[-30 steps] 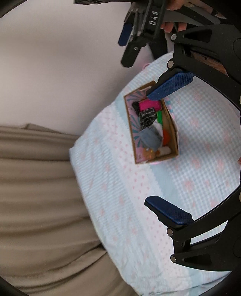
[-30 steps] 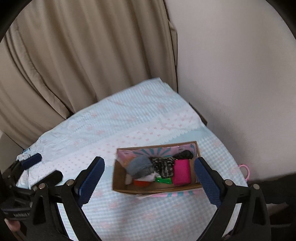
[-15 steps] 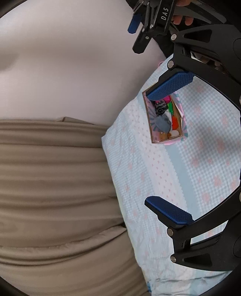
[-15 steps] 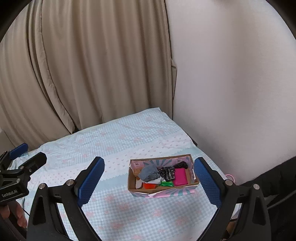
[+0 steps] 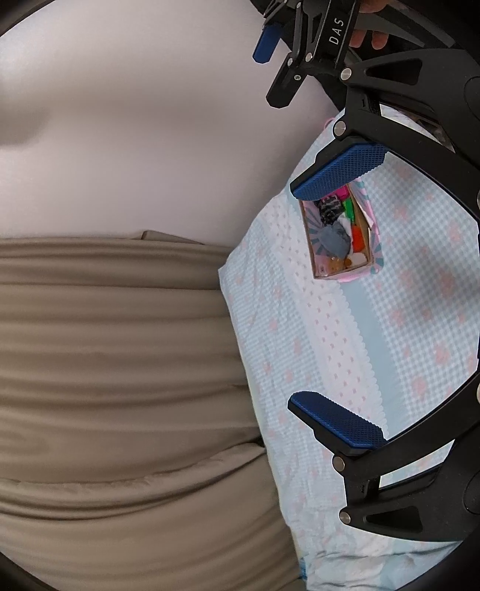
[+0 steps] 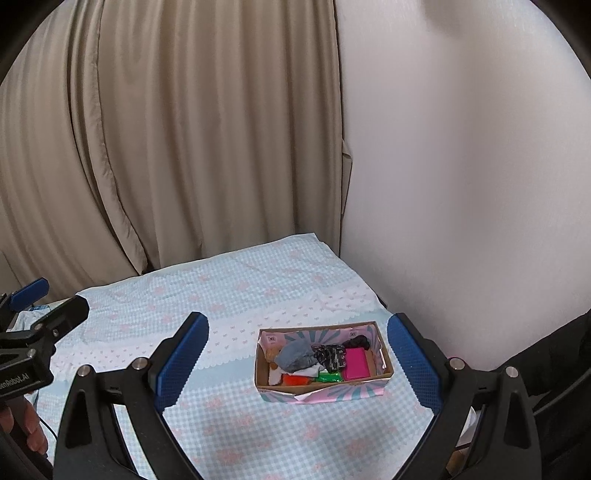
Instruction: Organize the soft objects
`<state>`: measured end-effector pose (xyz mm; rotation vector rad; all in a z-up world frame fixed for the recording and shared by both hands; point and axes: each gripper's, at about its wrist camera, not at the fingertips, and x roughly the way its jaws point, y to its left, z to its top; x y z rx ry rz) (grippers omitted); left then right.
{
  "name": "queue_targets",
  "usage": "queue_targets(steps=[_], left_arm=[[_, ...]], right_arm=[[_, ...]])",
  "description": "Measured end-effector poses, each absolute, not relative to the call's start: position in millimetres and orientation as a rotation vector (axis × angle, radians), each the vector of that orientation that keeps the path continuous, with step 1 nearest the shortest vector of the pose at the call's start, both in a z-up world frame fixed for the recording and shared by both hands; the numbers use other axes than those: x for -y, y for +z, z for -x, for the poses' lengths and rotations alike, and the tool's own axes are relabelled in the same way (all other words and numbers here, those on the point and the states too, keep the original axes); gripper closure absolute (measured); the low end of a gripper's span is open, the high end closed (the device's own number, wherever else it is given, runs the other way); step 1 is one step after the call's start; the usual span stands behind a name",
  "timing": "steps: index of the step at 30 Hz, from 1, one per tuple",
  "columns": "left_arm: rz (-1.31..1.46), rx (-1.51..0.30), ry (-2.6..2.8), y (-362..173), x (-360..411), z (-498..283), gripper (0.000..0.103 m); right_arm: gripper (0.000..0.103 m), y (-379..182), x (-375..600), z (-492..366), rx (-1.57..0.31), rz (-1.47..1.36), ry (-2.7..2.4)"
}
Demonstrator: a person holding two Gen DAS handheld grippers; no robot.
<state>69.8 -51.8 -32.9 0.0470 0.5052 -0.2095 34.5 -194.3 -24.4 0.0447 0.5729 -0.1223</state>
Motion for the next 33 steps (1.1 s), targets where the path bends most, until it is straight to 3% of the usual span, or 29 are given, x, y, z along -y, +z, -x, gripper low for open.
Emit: queue_targets(steps=[33], left_arm=[[-0.053, -0.456, -0.18, -26, 53, -76, 0.0]], right_arm=[[0.006, -22, 197, -52, -0.558, -0.046, -0.135]])
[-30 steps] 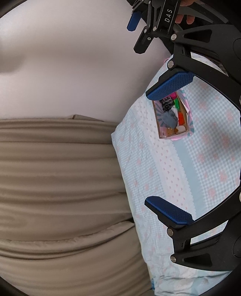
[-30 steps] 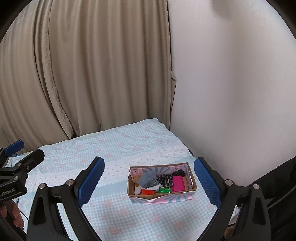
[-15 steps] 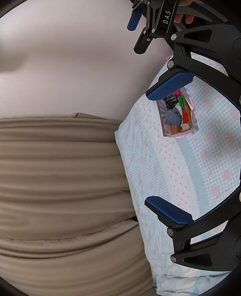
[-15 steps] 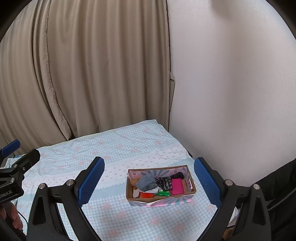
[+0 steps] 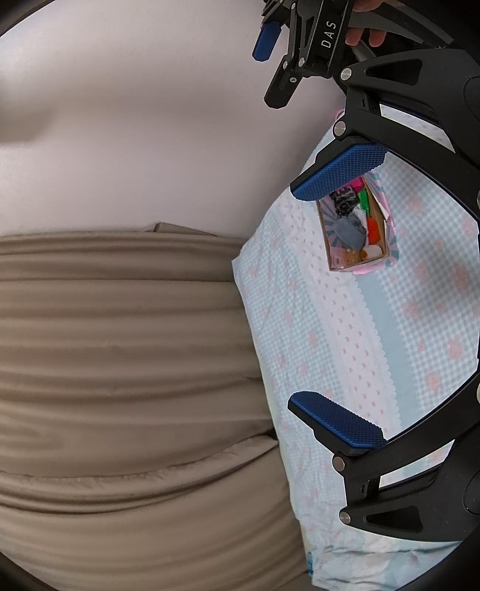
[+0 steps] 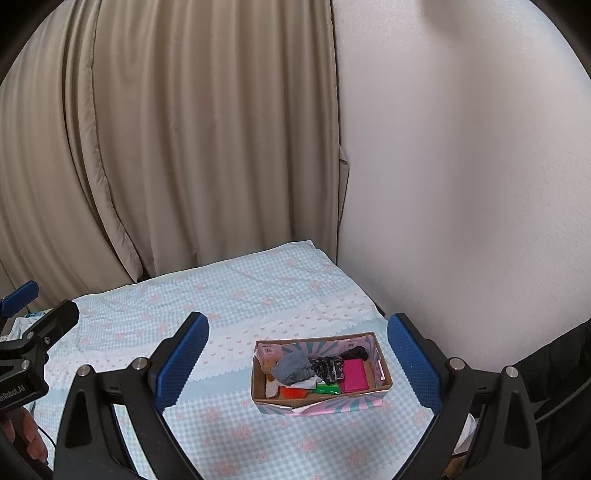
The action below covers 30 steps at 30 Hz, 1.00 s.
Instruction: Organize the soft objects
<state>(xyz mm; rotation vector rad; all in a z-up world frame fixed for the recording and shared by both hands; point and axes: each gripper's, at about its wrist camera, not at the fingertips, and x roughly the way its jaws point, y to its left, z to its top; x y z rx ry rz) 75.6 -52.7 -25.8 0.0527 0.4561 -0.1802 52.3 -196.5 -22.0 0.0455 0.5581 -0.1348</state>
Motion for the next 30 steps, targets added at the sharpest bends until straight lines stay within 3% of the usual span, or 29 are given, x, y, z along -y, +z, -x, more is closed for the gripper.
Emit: queue_targets(steps=[30], left_arm=[[-0.047, -0.453, -0.163, -26.2, 58.2, -71.9, 0.0]], right_arm=[[0.006, -21.0, 204.3, -53.0, -0.528, -0.043, -0.139]])
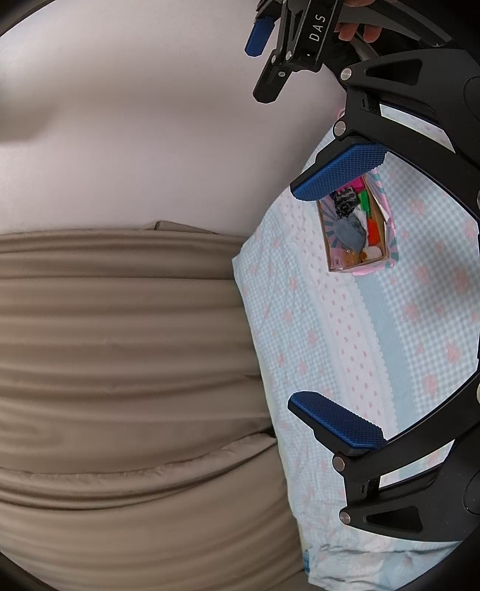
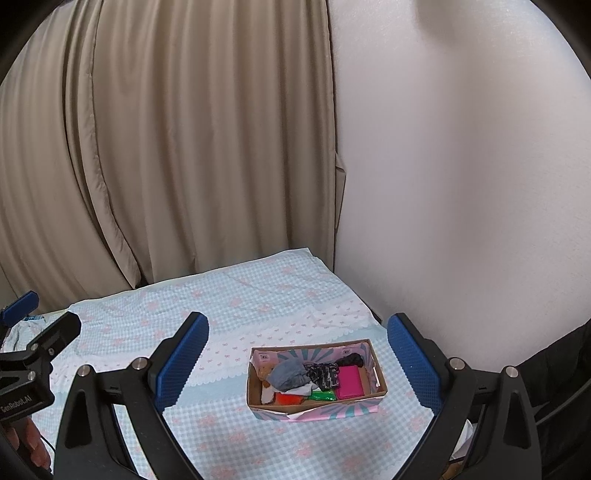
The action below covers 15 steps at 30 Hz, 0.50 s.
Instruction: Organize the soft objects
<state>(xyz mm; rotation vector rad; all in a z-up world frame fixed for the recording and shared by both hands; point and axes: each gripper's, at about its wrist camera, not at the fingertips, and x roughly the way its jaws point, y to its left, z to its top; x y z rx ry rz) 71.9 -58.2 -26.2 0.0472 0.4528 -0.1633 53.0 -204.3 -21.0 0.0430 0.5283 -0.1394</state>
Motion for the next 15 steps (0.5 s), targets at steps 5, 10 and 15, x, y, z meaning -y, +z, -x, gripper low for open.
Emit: queue_targets(steps=[5, 10, 15], left_arm=[[-0.045, -0.45, -0.156, -27.0, 57.6, -71.7, 0.0], [-0.055, -0.441, -0.139, -27.0, 59.3, -70.2, 0.0], [-0.095, -0.42, -0.121, -27.0, 65.2, -67.1, 0.0]], right_arm=[[0.006, -19.5, 204.0, -54.2, -0.528, -0.045, -0.132], [0.006, -20.3, 205.3, -55.2, -0.528, -0.047, -0.132], [0.006, -20.2, 207.3, -55.9, -0.53, -0.055, -0.132]])
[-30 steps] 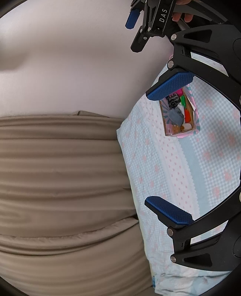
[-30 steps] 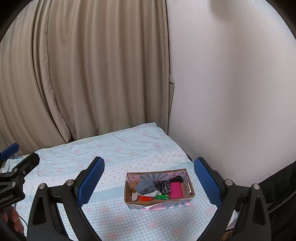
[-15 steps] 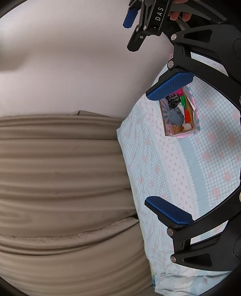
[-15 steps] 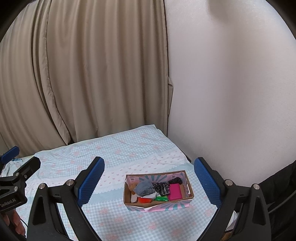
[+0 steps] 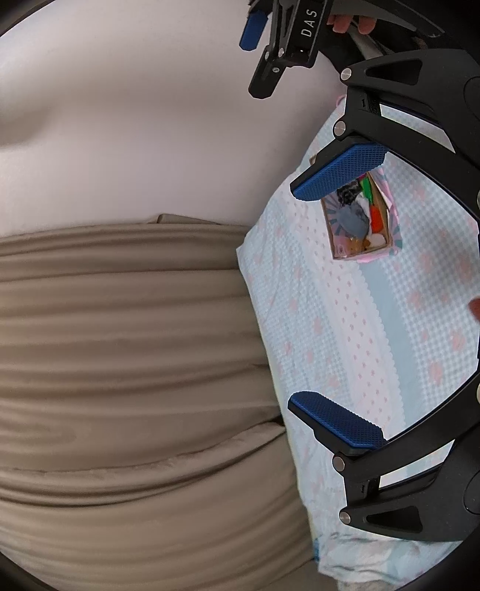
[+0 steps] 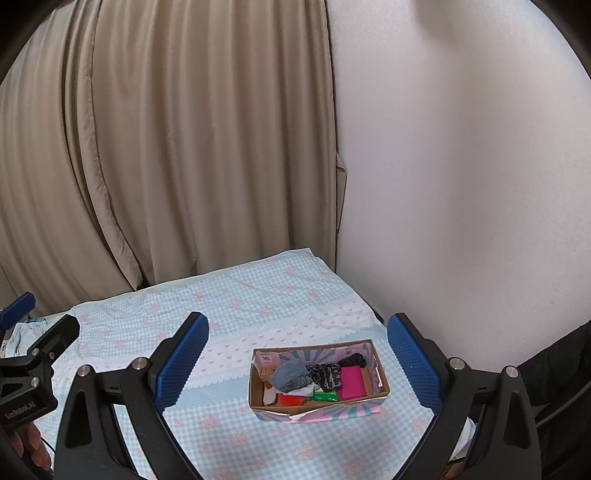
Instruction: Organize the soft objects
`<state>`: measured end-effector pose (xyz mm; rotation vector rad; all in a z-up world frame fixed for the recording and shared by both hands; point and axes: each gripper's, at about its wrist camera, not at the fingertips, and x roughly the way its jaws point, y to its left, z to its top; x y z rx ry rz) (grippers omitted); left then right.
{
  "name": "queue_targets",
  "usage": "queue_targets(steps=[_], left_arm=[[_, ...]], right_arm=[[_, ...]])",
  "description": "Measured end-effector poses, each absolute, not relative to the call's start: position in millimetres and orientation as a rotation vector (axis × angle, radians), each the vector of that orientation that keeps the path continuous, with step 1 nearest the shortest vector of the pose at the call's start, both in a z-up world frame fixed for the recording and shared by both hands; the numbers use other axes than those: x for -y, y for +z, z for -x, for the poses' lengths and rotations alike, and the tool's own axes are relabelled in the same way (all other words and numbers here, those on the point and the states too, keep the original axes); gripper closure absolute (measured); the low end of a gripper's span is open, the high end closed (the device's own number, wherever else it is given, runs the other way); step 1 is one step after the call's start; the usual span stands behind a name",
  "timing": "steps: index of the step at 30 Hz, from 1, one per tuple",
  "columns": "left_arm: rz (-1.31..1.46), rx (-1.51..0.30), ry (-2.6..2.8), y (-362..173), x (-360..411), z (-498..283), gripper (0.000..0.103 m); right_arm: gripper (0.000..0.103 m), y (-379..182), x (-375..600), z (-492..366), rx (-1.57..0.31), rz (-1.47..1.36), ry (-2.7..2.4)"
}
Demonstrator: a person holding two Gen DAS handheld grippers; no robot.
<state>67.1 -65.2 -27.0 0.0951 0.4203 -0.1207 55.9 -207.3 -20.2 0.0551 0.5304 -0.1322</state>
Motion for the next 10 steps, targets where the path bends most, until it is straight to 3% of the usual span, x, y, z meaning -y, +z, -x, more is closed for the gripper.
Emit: queue_targets(steps=[10], left_arm=[[-0.069, -0.418, -0.135, -27.2, 68.4, -72.4, 0.0]], right_arm=[[0.006, -22.9, 211.9, -61.0, -0.547, -0.07, -0.139]])
